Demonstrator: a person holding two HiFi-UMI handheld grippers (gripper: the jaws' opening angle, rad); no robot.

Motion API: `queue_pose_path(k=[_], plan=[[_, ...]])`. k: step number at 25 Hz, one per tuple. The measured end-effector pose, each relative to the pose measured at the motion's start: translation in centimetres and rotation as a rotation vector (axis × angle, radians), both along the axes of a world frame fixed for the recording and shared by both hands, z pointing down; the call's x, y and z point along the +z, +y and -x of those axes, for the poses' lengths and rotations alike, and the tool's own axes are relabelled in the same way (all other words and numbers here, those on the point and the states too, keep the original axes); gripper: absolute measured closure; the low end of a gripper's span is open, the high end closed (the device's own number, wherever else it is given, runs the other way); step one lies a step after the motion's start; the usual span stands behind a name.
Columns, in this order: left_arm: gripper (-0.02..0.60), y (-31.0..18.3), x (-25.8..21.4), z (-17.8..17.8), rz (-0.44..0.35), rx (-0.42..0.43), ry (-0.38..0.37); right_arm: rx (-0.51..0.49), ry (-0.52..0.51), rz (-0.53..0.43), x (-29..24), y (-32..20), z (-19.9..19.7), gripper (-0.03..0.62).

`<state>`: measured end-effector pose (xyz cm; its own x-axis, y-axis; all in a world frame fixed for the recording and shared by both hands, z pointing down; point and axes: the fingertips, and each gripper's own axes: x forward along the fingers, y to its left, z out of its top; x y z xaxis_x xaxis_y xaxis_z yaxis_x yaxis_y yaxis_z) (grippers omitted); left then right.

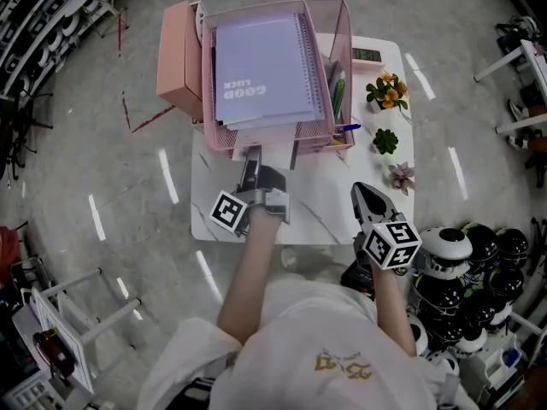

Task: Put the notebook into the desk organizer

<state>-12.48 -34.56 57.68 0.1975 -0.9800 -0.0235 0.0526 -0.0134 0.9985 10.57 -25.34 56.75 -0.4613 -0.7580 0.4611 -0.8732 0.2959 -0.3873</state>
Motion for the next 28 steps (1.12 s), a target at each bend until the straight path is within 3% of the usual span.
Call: queue_pose_path(k=[8, 14, 20, 23, 28], plan=[[0.383, 1.4, -0.9, 1.0, -0.012, 0.009, -0.098, 0.008, -0.004, -0.033, -1.1, 0.8, -0.1, 0.582], [0.383, 3.5, -1.7, 0.7, -0.031, 0.054, -0.153, 0.018, -0.004, -0.069, -2.4, 2.1, 0.0, 0.582], [0.416, 6.9, -0.8, 0.1, 0.008, 0.171, -0.366, 0.024, -0.005, -0.109, -3.8, 3.9, 0.4, 0.582], [0.495, 8.3, -1.6, -0.4, -0.027, 0.211, -0.451, 0.023, -0.008, -0.127, -4.4, 4.9, 0.8, 0.582], [0.563, 10.1, -4.8, -0.7, -0.127, 0.228, -0.690, 0.019, -0.015, -0.158, -5.5, 6.6, 1.7, 0.582]])
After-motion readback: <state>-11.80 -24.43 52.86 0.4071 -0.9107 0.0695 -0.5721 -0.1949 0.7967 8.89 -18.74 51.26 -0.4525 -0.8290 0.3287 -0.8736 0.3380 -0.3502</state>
